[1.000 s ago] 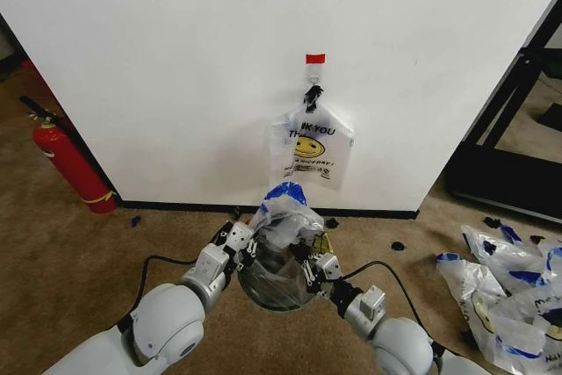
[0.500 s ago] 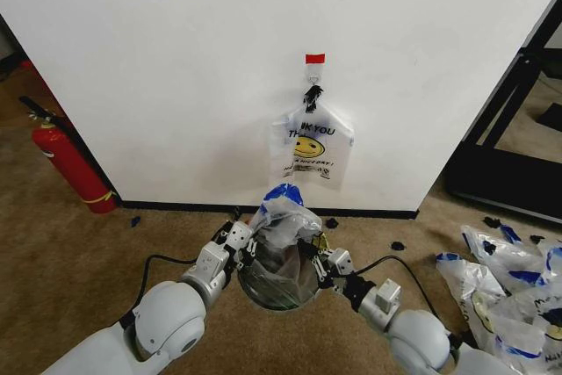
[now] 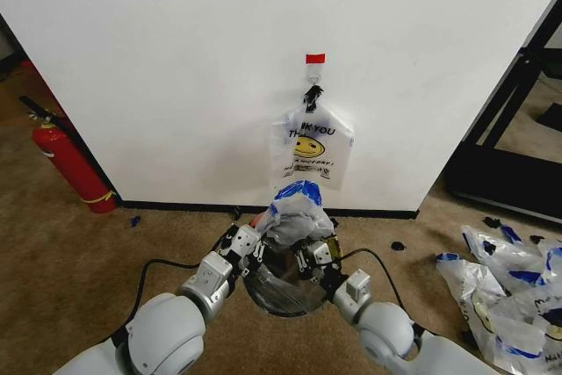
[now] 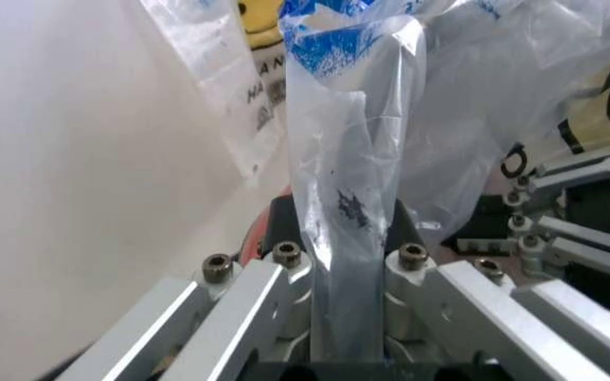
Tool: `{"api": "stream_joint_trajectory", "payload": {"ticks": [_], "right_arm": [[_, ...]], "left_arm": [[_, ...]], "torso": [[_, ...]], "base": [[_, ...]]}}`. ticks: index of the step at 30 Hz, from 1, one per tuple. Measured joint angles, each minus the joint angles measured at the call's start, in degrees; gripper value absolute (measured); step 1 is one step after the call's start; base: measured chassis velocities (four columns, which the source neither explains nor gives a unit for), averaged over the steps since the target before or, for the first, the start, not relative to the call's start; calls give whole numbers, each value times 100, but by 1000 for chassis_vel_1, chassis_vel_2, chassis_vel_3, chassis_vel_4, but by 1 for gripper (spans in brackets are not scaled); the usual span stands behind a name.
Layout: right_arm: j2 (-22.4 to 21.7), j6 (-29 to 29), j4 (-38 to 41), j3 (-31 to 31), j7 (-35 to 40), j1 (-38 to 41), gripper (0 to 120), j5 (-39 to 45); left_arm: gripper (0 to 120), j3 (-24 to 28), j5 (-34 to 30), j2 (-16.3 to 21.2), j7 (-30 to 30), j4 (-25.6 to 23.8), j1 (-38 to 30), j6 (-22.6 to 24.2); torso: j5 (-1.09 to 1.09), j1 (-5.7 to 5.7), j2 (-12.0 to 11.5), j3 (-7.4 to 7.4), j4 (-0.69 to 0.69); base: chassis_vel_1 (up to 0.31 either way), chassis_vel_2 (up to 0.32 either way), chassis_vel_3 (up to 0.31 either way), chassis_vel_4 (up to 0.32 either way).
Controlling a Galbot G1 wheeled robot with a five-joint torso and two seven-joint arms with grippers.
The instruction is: Pick up the garbage bag from the wall and place it over the trash bin.
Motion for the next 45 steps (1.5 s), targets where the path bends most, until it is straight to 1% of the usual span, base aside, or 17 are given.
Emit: {"api": "stream_joint_trajectory", "payload": {"ticks": [2, 5, 6, 9, 12, 14, 18, 21, 26, 28, 35, 39, 45], "right_arm": [[5, -326, 117, -167, 336, 143, 0, 352], [9, -867, 358, -427, 1065, 412, 0, 1069], [9, -867, 358, -427, 1065, 412, 0, 1069], [89, -1264, 450, -646, 1683, 802, 0, 1838], [248, -1403, 318, -829, 1992, 1179, 0, 2218], [294, -1452, 268, -865, 2063, 1257, 0, 2281], [581, -1597, -98, -1016, 2335, 1511, 0, 2395], [694, -1546, -289, -1070, 2343, 1573, 0, 2354], [925, -1293, -740, -1116, 2205, 1639, 0, 2135], [951, -1248, -781, -1115, 2159, 1639, 0, 2108], [1025, -703, -982, -1097, 1521, 1626, 0, 1914], [1014, -695, -990, -1102, 1387, 1626, 0, 1913], [859, -814, -833, -1110, 953, 1553, 0, 1915]], "left_arm": [[5, 51, 291, 4, 30, 143, -1, -156], [5, 132, 659, -15, 66, 339, -6, -359], [5, 132, 659, -15, 66, 339, -6, -359], [5, 226, 979, -66, 95, 502, -24, -507], [5, 306, 1203, -115, 129, 601, -63, -618], [5, 324, 1236, -123, 132, 617, -74, -635], [5, 345, 1294, -137, 156, 613, -85, -681], [5, 349, 1255, -136, 161, 534, -76, -672], [5, 353, 1048, -127, 177, 253, -36, -508], [5, 354, 1043, -125, 185, 235, -31, -498], [5, 371, 1039, -129, 241, 132, 42, -453], [5, 366, 1039, -130, 261, 126, 37, -435], [5, 339, 958, -124, 275, 179, 1, -382]], "torso": [[-2, 0, 0, 0, 0], [-1, 0, 0, 0, 0], [-1, 0, 0, 0, 0], [-2, 0, 0, 0, 0], [-1, 0, 0, 0, 0], [-2, 0, 0, 0, 0], [-2, 0, 0, 0, 0], [-2, 0, 0, 1, 0], [-1, 0, 0, 0, 0], [-1, 0, 0, 0, 0], [-1, 0, 0, 0, 0], [0, 0, 0, 0, 0], [0, 0, 0, 0, 0]], "base": [[0, 0, 0, 0], [0, 0, 0, 0], [0, 0, 0, 0], [0, 0, 0, 0], [0, 0, 0, 0], [0, 0, 0, 0], [0, 0, 0, 0], [0, 0, 0, 0], [0, 0, 0, 0], [0, 0, 0, 0], [0, 0, 0, 0], [0, 0, 0, 0], [0, 0, 0, 0]]}}
